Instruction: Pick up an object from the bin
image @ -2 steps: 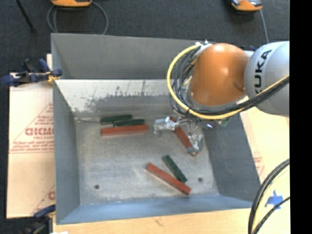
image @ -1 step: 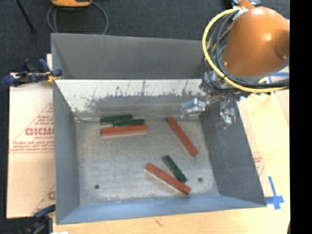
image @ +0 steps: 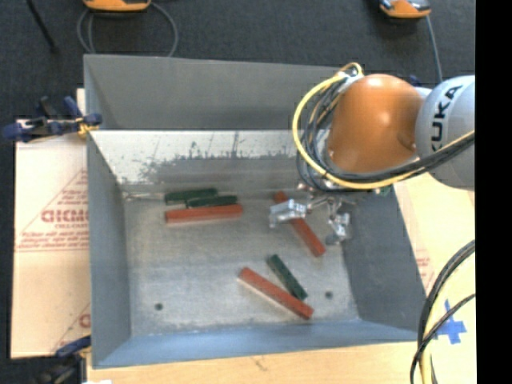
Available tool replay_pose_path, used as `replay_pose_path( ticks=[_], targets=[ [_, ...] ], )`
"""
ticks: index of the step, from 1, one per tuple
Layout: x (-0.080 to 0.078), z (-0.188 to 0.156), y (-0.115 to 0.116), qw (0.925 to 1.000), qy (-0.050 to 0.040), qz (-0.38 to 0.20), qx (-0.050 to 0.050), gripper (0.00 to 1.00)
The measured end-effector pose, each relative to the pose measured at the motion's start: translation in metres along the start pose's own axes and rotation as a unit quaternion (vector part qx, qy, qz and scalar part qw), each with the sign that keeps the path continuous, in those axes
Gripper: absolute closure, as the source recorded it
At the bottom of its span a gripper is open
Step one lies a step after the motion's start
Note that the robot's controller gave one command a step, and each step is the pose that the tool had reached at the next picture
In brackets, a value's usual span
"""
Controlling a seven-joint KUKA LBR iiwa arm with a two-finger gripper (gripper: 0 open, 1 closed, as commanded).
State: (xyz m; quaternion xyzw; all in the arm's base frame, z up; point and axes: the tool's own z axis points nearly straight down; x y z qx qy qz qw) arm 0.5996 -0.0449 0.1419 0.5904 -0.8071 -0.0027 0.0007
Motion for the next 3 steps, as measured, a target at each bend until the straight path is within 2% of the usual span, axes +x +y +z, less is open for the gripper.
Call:
replay_pose_path(
  ticks=[1,2,3],
  targets=[
    [0.005,0.069,-0.053,0.9865,-0.0004,-0.163,0.009,0.00],
    [0.003,0.067,-0.053,0.9868,-0.0012,-0.162,0.009,1.00],
    [0.004,-0.138,-0.051,0.9670,0.0014,-0.255,0.008,1.00]
  ],
)
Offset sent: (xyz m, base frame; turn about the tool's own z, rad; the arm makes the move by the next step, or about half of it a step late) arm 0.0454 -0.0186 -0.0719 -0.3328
